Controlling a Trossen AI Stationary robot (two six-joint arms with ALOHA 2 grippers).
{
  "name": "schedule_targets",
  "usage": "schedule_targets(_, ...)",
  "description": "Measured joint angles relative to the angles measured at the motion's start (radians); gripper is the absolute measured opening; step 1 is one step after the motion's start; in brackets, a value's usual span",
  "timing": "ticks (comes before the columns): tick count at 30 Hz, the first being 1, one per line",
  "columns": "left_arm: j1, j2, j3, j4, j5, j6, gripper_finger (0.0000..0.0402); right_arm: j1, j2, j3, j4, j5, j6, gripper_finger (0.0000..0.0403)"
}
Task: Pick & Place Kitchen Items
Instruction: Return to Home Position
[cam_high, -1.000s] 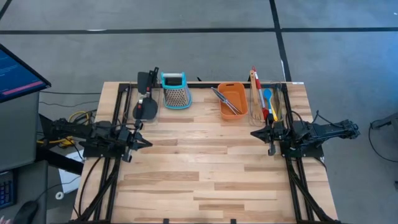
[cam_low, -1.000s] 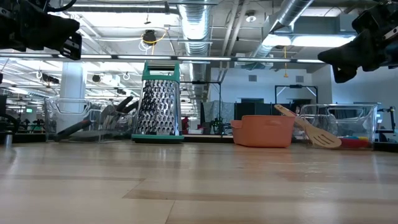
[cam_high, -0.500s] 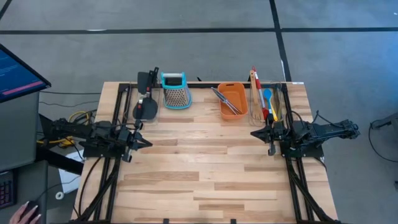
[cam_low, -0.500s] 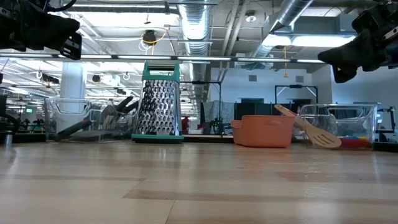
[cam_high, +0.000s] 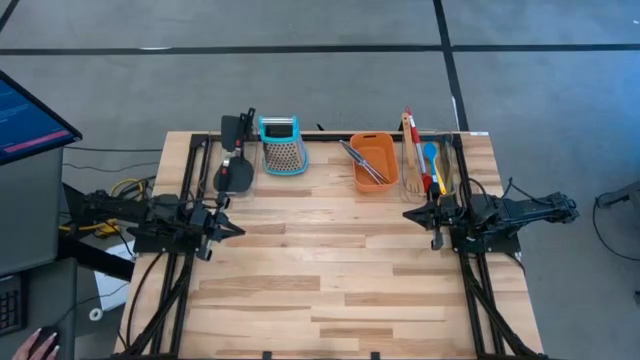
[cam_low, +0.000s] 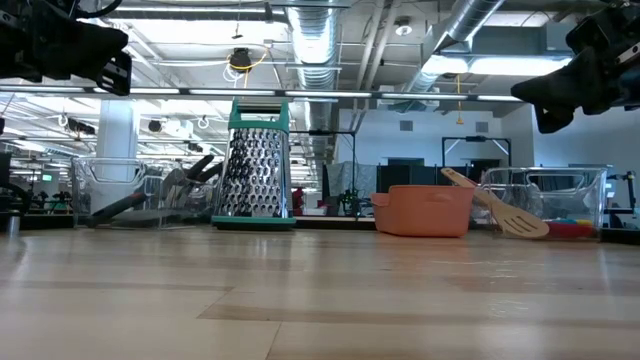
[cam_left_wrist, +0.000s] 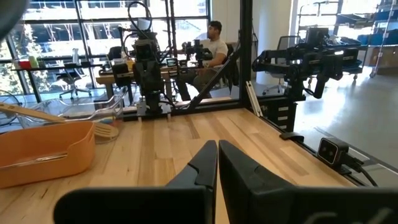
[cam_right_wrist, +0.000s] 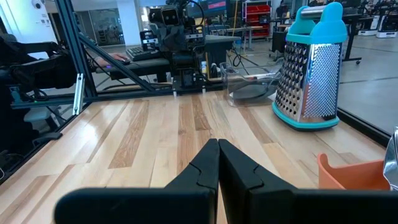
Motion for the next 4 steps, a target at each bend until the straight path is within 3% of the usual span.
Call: schedule_targets(4, 0.000, 0.000, 0.000, 0.002, 0.000, 0.000, 0.0002, 0.000, 0.000, 0.000, 0.000, 0.000, 0.000, 0.0000)
